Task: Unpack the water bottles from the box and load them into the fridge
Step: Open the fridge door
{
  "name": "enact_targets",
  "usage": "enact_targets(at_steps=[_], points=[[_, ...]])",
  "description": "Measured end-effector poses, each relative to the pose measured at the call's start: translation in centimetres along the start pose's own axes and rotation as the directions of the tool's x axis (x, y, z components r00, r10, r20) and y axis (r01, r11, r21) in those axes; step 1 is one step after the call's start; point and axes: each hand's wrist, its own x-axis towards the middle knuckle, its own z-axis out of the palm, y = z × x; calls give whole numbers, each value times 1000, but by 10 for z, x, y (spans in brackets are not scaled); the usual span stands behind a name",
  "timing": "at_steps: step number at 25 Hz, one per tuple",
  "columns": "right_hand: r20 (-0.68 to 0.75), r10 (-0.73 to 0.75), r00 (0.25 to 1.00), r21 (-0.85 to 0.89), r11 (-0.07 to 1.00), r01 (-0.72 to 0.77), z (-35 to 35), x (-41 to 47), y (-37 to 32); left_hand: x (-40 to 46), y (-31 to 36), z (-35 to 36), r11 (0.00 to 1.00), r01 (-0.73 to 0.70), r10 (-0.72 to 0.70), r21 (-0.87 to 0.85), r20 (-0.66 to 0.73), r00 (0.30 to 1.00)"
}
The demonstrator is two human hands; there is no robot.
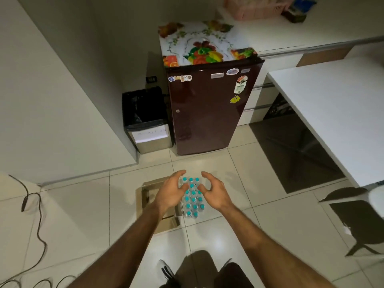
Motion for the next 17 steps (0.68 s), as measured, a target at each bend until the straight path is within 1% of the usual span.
enact_targets(at_steps=[4,7,10,12,15,17], points=[[86,-70,994,-175,981,84,-43,-15,12,-24,33,24,999,50,-50,-12,-59,997],[145,-125,981,-281,946,162,-83,-7,27,-35,56,50,998,43,-48,-52,-114,992],[188,-190,964,-310,919,242,-111,1,31,-40,75,66,996,80,-75,28,-166,983],[195,-203,960,-334,906,259,-125,4,28,-43,84,69,996,91,-87,11,-198,976],[194,-222,956,-323,905,276,-139,18,21,-43,86,60,993,109,-117,-47,-243,963],[160,-259,952,-300,906,297,-145,32,16,-33,79,48,997,73,-76,-19,-261,962]])
